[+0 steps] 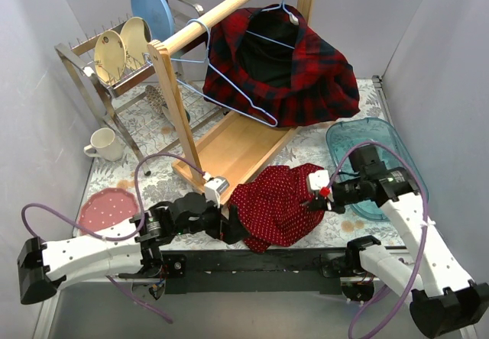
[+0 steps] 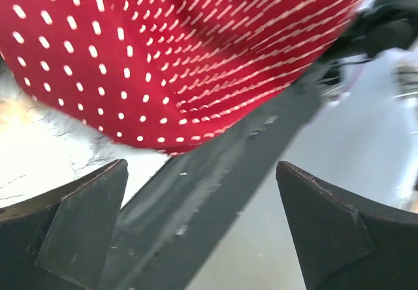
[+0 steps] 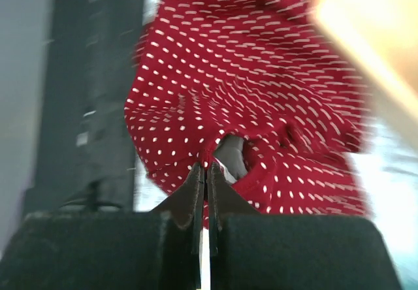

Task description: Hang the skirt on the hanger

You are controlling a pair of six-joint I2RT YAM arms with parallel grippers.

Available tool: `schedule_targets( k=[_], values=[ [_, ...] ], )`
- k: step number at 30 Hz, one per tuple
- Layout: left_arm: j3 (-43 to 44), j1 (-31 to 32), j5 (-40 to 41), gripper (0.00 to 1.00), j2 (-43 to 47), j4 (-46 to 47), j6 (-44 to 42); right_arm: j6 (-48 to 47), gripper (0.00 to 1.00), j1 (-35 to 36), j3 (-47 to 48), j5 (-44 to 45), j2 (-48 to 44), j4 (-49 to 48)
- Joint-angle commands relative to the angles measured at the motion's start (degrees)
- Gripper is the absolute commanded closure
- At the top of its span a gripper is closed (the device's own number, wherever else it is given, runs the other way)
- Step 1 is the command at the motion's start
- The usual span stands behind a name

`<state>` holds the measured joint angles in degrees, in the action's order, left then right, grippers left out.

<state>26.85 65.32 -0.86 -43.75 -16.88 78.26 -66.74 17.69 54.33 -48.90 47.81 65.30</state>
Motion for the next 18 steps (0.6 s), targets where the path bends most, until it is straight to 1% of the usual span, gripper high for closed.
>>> schedule_targets(
  k=[1,2,3,5,6,8,9,10,11,12,14,15,16,17,18],
  values=[
    [3.7,-0.2,-1.8,0.02,7.7,-1.0,4.8,-8.4,0.99,4.0,-3.6,-5.5,1.5,3.5],
    [5.3,-0.2,-1.0,0.02,8.1,-1.6,4.7,-9.1,0.99,5.2,-4.2,-5.9,2.1,3.7],
    [5.8,-0.2,-0.7,0.02,8.2,-1.7,4.4,-9.1,0.99,7.9,-5.3,-6.6,2.6,3.7],
    [6.7,-0.2,-1.4,0.02,6.9,-1.2,3.2,-8.2,0.99,11.0,-6.7,-7.1,4.0,2.3],
    [7.7,-0.2,-1.5,0.02,4.4,-0.6,3.0,-6.7,0.99,14.6,-8.0,-6.8,4.5,0.8],
    [8.4,-0.2,-3.3,0.02,1.1,1.1,2.8,-3.1,0.99,19.1,-9.2,-5.8,5.0,-4.0],
    [9.3,-0.2,-3.8,0.02,-2.4,2.9,2.8,-0.7,0.99,23.8,-9.7,-4.5,5.7,-5.3],
    [9.8,-0.2,-3.6,0.02,-4.0,3.7,3.3,0.7,0.99,25.9,-10.1,-3.7,6.2,-6.2],
    [10.1,-0.2,-3.2,0.02,-6.8,4.4,4.6,0.7,0.99,27.0,-9.9,-3.3,6.9,-5.5],
    [9.6,-0.2,-3.2,0.02,-7.9,7.0,5.5,-2.1,0.99,27.8,-9.5,-3.3,8.7,-3.8],
    [8.5,-0.2,-3.0,0.02,-10.9,9.2,7.7,-3.1,0.6,28.4,-8.8,-1.0,9.7,-1.1],
    [8.0,-0.2,-3.4,0.02,-11.7,11.5,7.9,-5.0,0.47,28.4,-8.5,0.0,9.7,1.5],
    [7.0,-0.2,-3.7,0.02,-12.5,12.4,8.0,-4.5,0.38,27.8,-7.8,1.3,8.7,1.4],
    [6.7,-0.2,-4.1,0.02,-13.8,12.9,8.0,-1.1,0.37,26.4,-6.4,4.7,7.3,0.0],
    [6.6,-0.2,-4.2,0.02,-14.3,13.4,7.9,2.0,0.36,25.9,-5.5,7.2,3.8,-4.3]
  ],
)
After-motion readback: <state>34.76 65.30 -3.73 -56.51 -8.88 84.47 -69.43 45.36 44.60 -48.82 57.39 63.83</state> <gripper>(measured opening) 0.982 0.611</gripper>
